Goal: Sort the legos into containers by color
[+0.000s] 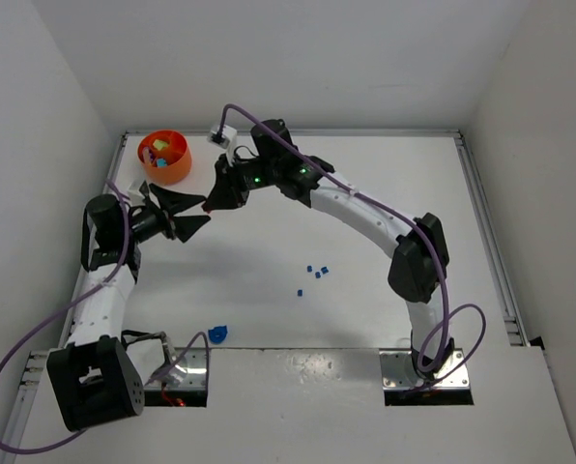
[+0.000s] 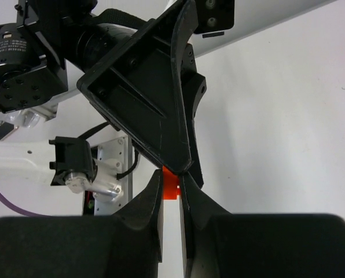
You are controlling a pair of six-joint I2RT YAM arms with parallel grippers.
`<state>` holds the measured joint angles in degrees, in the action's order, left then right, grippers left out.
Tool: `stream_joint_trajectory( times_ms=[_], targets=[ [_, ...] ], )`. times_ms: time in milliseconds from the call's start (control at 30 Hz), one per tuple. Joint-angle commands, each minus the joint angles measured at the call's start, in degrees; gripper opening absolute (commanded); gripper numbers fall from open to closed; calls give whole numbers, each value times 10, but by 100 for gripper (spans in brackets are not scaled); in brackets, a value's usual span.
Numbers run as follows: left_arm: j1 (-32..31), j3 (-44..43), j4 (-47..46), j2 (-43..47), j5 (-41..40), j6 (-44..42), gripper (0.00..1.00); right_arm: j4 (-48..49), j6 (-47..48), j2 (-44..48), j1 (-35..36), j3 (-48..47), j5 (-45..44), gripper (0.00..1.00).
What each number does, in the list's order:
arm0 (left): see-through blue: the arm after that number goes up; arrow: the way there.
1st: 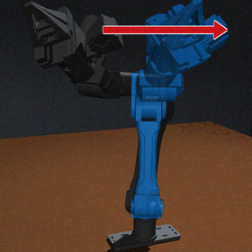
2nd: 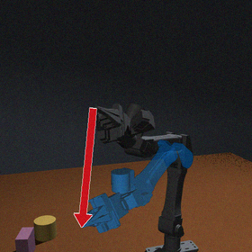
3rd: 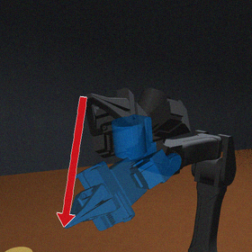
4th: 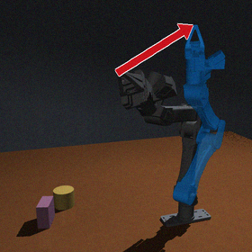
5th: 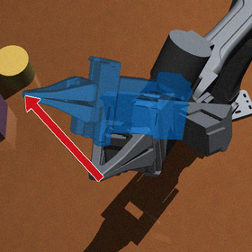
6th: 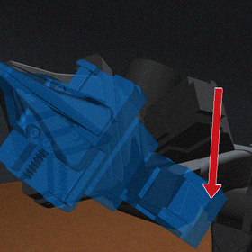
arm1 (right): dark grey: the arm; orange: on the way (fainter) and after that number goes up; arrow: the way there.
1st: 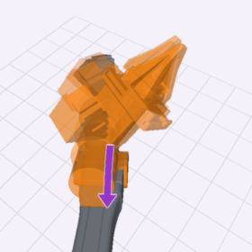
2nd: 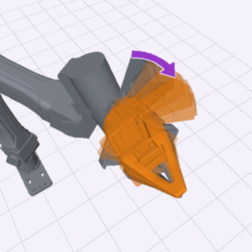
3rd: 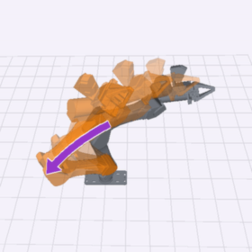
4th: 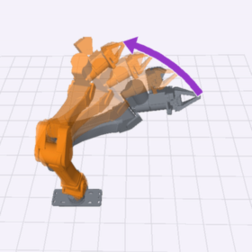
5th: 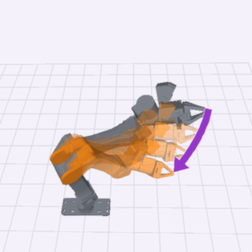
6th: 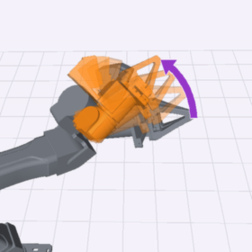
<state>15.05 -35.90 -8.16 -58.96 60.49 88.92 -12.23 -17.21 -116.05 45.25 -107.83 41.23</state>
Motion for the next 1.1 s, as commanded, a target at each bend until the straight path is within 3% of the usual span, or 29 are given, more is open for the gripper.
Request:
stream_joint_trajectory(
  times_ms=[0,167,367,500,700,867,1067],
  targets=[
    [-20,9,-20,22,19,61,62,41,-5,-12,4,-39,-32,0],
    [-27,-1,4,32,19,73,62,47,-5,-30,22,-57,-44,0],
    [-27,-21,37,39,19,61,50,41,11,-51,40,-69,-63,0],
    [-21,-31,47,39,24,61,39,41,23,-51,40,-69,-75,0],
    [-21,-26,53,39,30,61,16,30,35,-56,45,-69,-80,0],
    [-7,-26,70,49,30,33,0,25,35,-56,50,-69,-80,12],
    [-2,-21,81,54,30,20,0,25,35,-51,50,-63,-85,13]
  ],
)
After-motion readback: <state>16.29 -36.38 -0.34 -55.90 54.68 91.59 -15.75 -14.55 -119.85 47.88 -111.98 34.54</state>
